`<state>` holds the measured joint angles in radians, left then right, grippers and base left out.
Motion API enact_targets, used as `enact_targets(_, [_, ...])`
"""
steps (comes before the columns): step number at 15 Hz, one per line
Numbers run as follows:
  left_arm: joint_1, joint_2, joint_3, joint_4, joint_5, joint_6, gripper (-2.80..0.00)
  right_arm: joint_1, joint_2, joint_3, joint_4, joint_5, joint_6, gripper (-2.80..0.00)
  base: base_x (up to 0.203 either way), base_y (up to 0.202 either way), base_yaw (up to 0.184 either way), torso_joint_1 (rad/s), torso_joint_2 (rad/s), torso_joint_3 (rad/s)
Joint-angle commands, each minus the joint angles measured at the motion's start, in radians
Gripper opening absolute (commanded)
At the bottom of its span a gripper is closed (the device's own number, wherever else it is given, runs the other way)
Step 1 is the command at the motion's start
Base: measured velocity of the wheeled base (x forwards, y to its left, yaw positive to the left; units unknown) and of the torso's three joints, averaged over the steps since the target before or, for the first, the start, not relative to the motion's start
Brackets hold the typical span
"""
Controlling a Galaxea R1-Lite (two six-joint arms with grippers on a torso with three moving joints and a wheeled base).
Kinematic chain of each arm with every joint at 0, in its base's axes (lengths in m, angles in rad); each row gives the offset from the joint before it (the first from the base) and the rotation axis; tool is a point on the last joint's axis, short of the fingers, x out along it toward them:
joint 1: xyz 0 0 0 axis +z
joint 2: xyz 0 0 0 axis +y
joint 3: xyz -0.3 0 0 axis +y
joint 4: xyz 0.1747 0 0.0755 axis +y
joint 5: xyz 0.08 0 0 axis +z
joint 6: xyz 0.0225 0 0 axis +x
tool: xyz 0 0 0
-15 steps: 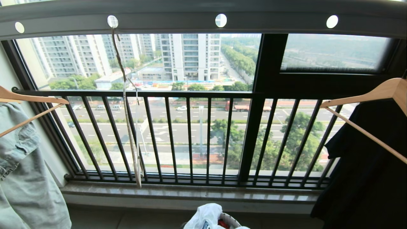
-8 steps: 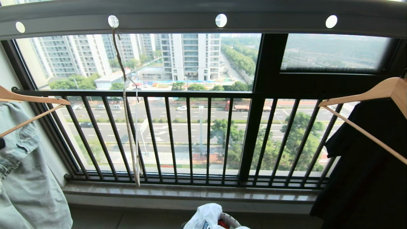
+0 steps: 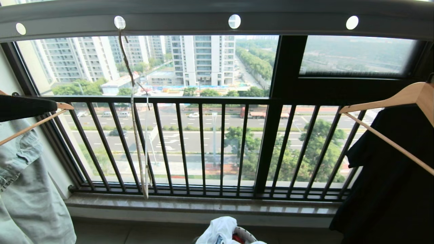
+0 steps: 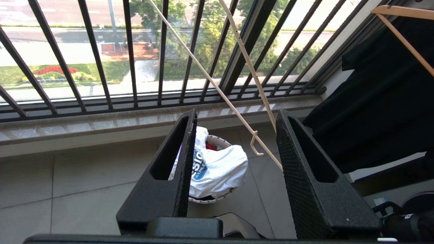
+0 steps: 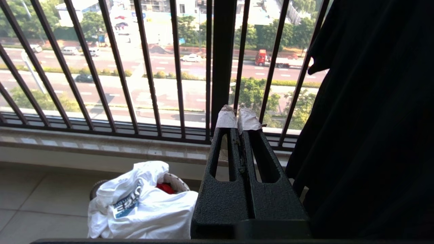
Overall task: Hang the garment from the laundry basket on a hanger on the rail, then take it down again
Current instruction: Pick up the clothes rack on the clothesline
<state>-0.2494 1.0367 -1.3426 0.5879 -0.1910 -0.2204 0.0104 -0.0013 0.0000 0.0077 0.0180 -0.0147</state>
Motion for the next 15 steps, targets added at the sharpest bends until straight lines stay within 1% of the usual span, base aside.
enact_targets(1, [-0.138, 0.069, -0.04, 0.004, 0.135, -0.045, 0.0, 0.0, 0.001, 0.0, 0.0, 0.0, -0.001, -2.8, 0.0, 0.0, 0.0, 0.0, 0.0, 0.0])
enact_targets(3, [-0.27, 0.117, -0.05, 0.001, 0.283, -0.07, 0.0, 0.0, 0.001, 0.0, 0.0, 0.0, -0.001, -2.8, 0.0, 0.0, 0.0, 0.0, 0.0, 0.0])
enact_targets(4, [-0.296, 0.149, -0.056, -0.001, 0.326, -0.077, 0.0, 0.0, 0.001, 0.0, 0.0, 0.0, -0.001, -2.8, 0.0, 0.0, 0.0, 0.0, 0.0, 0.0])
enact_targets(5, [-0.314, 0.169, -0.066, 0.002, 0.351, -0.08, 0.0, 0.0, 0.001, 0.0, 0.0, 0.0, -0.001, -2.8, 0.0, 0.0, 0.0, 0.0, 0.0, 0.0])
enact_targets(6, [-0.327, 0.184, -0.071, 0.003, 0.4, -0.077, 0.0, 0.0, 0.001, 0.0, 0.0, 0.0, 0.001, -2.8, 0.0, 0.0, 0.0, 0.0, 0.0, 0.0])
enact_targets(9, [-0.357, 0.241, -0.071, -0.004, 0.591, -0.074, 0.0, 0.0, 0.001, 0.0, 0.0, 0.0, 0.0, -2.8, 0.0, 0.0, 0.0, 0.0, 0.0, 0.0])
enact_targets(10, [-0.359, 0.261, -0.072, -0.009, 0.637, -0.073, 0.0, 0.0, 0.001, 0.0, 0.0, 0.0, -0.001, -2.8, 0.0, 0.0, 0.0, 0.0, 0.0, 0.0])
enact_targets(12, [-0.375, 0.298, -0.072, -0.049, 0.707, -0.071, 0.0, 0.0, 0.001, 0.0, 0.0, 0.0, -0.001, -2.8, 0.0, 0.0, 0.0, 0.0, 0.0, 0.0])
enact_targets(13, [-0.384, 0.313, -0.07, -0.073, 0.727, -0.071, 0.0, 0.0, 0.001, 0.0, 0.0, 0.0, -0.001, -2.8, 0.0, 0.0, 0.0, 0.0, 0.0, 0.0])
enact_targets(15, [-0.392, 0.324, -0.076, -0.077, 0.735, -0.07, 0.0, 0.0, 0.001, 0.0, 0.0, 0.0, 0.001, -2.8, 0.0, 0.0, 0.0, 0.0, 0.0, 0.0])
